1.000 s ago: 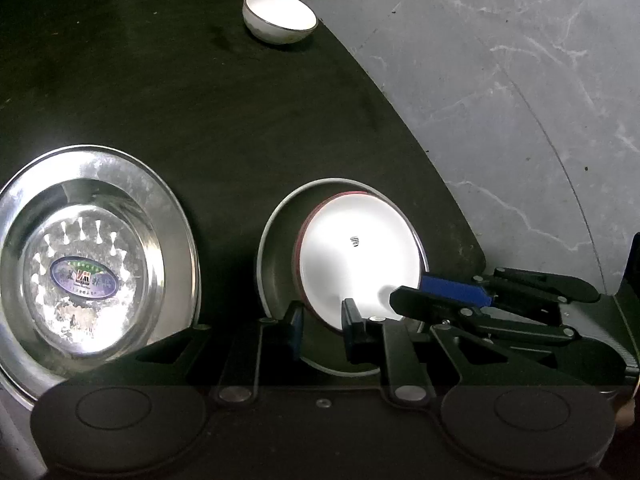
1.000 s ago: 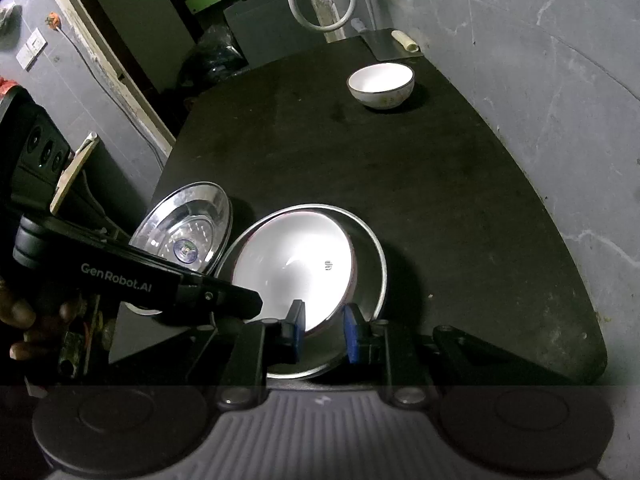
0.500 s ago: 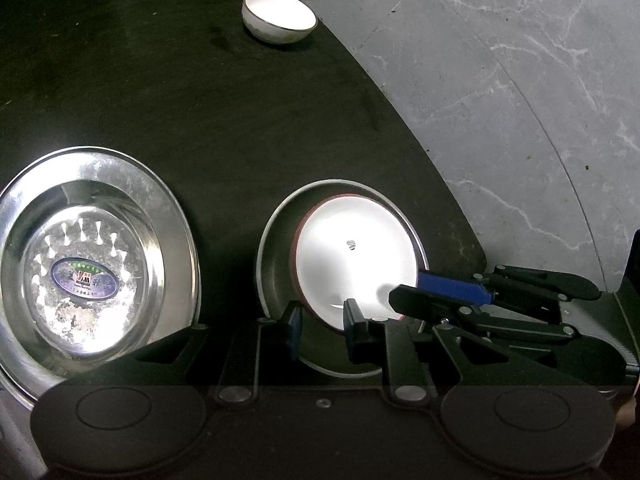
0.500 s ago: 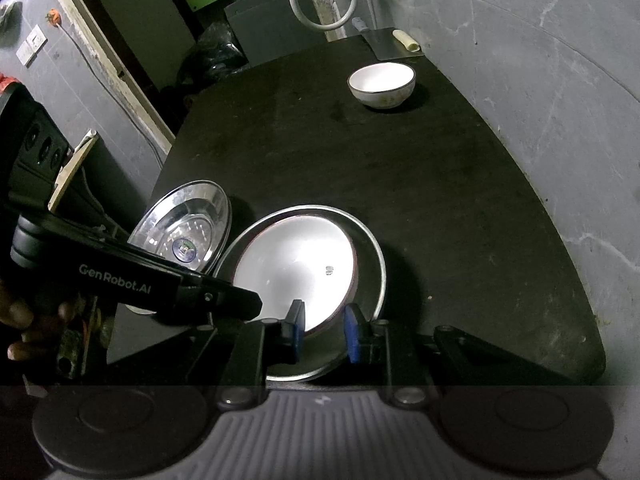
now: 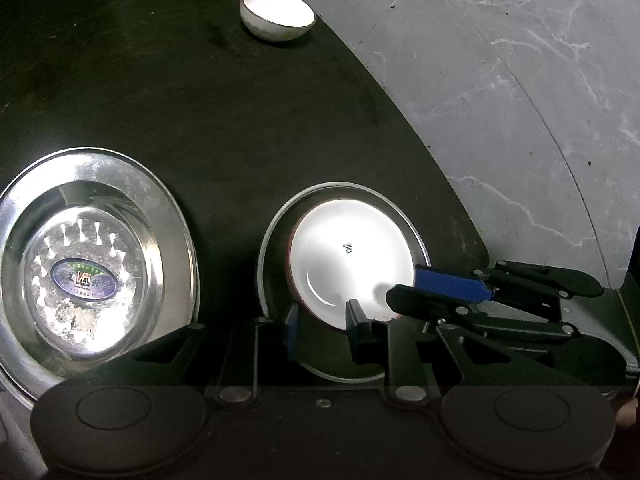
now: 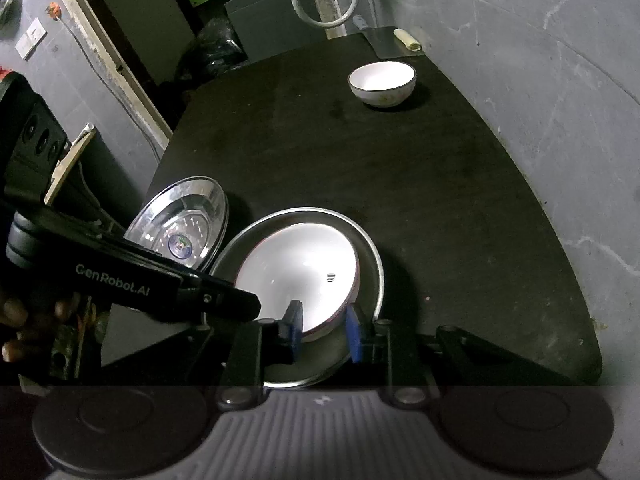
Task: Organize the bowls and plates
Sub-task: 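Lower the white bowl into the mixing bowl and open the left gripper, then move the left gripper to the second white bowl and grasp its rim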
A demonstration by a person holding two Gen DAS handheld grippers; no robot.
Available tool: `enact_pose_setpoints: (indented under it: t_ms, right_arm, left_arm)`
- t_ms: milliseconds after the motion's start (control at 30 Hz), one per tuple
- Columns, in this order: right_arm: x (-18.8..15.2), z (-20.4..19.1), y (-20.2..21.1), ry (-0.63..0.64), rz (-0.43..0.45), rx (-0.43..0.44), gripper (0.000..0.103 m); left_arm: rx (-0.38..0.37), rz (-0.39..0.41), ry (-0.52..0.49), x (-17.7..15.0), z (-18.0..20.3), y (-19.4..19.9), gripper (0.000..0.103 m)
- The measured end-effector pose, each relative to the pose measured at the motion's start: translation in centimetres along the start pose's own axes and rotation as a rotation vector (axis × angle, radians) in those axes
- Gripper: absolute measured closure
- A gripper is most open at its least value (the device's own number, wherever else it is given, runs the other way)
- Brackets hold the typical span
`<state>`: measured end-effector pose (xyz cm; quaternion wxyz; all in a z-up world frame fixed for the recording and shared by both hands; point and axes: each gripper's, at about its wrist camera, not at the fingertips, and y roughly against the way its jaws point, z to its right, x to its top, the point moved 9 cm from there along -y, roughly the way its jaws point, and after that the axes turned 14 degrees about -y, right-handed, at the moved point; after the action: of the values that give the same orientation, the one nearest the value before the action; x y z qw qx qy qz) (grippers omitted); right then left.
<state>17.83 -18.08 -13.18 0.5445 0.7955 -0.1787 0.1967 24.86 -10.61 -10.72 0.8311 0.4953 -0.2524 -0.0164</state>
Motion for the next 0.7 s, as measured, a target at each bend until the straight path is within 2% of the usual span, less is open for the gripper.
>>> enact_pose_setpoints:
  t_ms: [100,200,267,500,633,700]
  right_arm:
    - [0.0,0.0,0.1,0.005,0.001,-0.002,0.076]
    - [0.0,0.0,0.2,0.008,0.007,-0.003,0.076]
    - [0.0,0.0,0.4,0.011,0.016,-0.006,0.071]
    - [0.3,0.0,1.0,0.012,0.04,0.0,0.068]
    - [0.7,0.0,1.7,0.009,0.073,0.011,0.06]
    - [1.0,0.2,2.0,0.0,0.089,0.014,0.052]
  left_arm:
    - [0.002,-0.001,-0.004,0.1,0.0,0.0,0.072]
    - [0.002,0.008,-0.011,0.4,0.1,0.3,0.061]
    - [0.003,0.018,-0.021,0.6,0.2,0.7,0.054]
    - [0.008,0.043,-0.024,0.9,0.1,2.2,0.046]
    - [0.014,0.079,-0.011,1.7,-0.4,3.1,0.03]
    - [0.019,0.095,-0.003,2.1,-0.8,3.6,0.026]
